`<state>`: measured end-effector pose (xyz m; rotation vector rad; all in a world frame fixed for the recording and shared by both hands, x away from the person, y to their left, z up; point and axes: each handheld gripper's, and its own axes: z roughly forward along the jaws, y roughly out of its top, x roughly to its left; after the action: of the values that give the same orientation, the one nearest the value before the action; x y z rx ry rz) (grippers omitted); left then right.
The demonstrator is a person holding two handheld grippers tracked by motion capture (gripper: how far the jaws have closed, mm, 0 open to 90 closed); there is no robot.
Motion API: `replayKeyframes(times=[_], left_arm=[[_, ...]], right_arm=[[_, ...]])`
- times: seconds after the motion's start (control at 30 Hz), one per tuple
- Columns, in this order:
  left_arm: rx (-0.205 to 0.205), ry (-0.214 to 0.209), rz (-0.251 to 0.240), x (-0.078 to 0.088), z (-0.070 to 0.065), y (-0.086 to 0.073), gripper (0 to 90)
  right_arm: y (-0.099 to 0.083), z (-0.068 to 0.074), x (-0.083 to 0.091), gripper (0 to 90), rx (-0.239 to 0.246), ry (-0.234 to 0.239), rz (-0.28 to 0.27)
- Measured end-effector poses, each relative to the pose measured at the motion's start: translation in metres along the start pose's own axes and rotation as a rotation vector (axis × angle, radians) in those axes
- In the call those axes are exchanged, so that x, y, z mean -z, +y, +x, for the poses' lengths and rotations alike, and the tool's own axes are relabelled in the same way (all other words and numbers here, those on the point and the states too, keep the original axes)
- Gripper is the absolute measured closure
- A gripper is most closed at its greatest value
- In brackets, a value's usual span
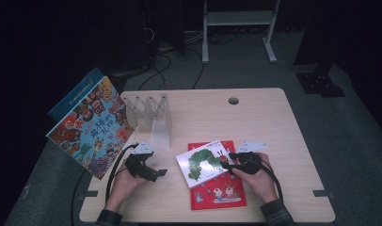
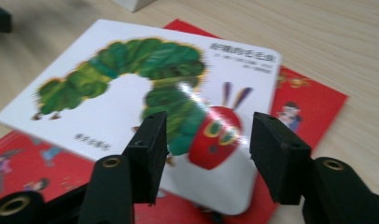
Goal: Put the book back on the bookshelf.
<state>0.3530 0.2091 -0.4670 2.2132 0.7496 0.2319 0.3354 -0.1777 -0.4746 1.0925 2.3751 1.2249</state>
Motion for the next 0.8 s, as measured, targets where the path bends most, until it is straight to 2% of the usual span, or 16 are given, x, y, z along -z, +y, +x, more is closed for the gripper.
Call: replayKeyframes(times=[0.13,0.27,0.43,0.6,0.73,0.77,0.8], left_arm=[[-0.026,-0.024,0.019,-0.012,-0.003,0.017,0.0],[-0.058,-0.050,0.047,-0.027,-0.006,0.032,0.0],[-0.075,-0.087,0.073,-0.044,-0.008,0.044,0.0],[-0.074,-0.124,0.091,-0.058,-0.011,0.051,0.0],[-0.069,-0.147,0.119,-0.066,-0.013,0.054,0.0],[-0.069,-0.149,0.127,-0.069,-0.014,0.055,0.0],[-0.072,-0.159,0.131,-0.070,-0.013,0.055,0.0]], right_arm=[[0.002,-0.009,-0.002,38.6,-0.024,-0.009,-0.004],[0.001,-0.012,-0.006,37.0,-0.032,-0.007,0.001],[0.001,-0.004,-0.008,36.4,-0.005,0.007,0.012],[0.002,0.003,-0.005,36.7,0.015,0.016,0.015],[0.001,0.017,-0.001,38.2,0.047,0.046,0.009],[-0.003,0.027,0.000,38.3,0.070,0.064,0.008],[-0.003,0.027,0.000,38.3,0.070,0.064,0.008]])
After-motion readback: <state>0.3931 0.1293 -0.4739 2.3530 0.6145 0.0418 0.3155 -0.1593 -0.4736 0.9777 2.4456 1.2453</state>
